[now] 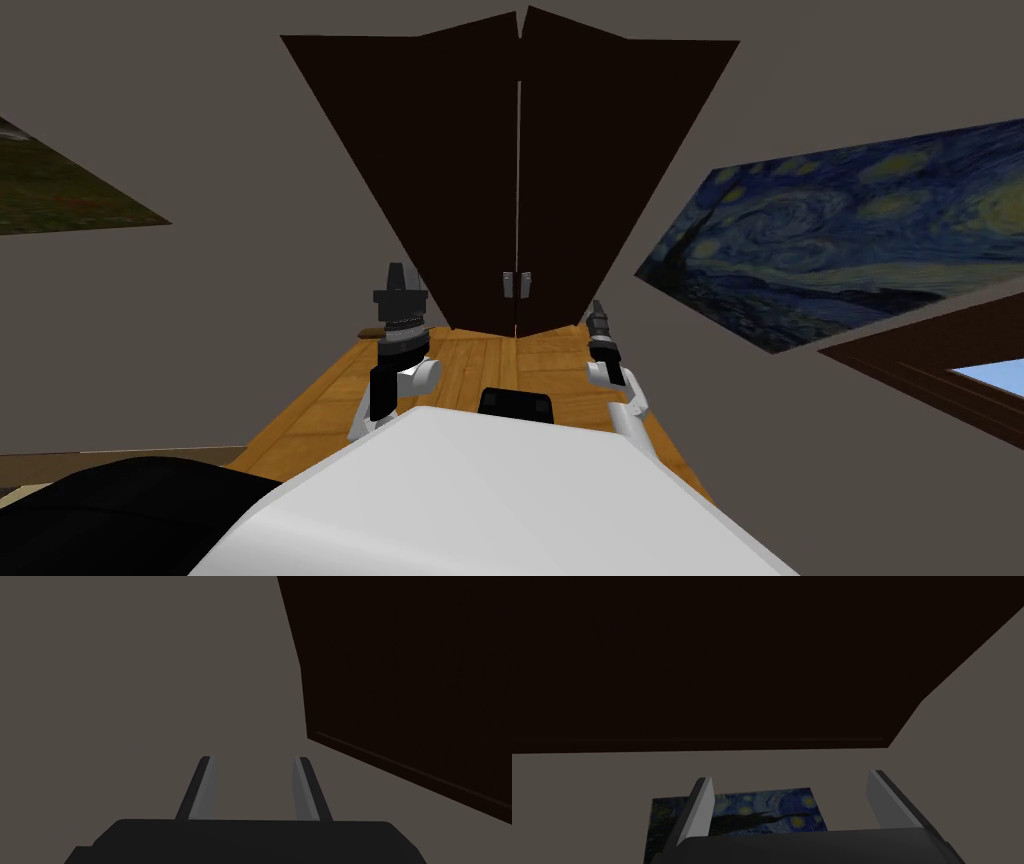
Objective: Pull the door open
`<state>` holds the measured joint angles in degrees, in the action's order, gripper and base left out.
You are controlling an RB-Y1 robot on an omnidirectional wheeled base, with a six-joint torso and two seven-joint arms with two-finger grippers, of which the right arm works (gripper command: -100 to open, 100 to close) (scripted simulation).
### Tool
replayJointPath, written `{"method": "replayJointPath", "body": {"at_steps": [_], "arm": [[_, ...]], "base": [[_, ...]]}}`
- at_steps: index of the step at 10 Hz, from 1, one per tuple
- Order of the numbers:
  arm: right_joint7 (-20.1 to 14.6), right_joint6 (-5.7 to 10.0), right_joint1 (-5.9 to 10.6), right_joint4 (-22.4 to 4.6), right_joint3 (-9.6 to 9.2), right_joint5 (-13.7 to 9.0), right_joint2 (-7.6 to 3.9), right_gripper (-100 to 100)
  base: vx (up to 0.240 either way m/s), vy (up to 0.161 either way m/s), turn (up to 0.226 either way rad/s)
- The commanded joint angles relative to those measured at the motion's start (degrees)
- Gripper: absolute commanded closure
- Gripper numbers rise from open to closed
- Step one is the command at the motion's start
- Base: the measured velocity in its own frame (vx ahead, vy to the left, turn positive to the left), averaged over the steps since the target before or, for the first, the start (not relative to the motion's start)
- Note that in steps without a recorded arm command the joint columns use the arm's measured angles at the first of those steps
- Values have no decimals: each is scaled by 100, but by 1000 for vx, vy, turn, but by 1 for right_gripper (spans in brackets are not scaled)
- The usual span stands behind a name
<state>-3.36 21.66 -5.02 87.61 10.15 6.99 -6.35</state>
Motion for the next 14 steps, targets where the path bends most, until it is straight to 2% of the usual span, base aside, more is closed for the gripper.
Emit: {"method": "replayJointPath", "body": {"at_steps": [1,8,14], "arm": [[-48,-37,160,-248,63,25,1,-100],[-237,-72,745,-1301,302,124,17,-100],[-378,-94,1200,-2080,449,202,67,-100]], "base": [[101,18,68],[106,17,77],[103,22,79]]}}
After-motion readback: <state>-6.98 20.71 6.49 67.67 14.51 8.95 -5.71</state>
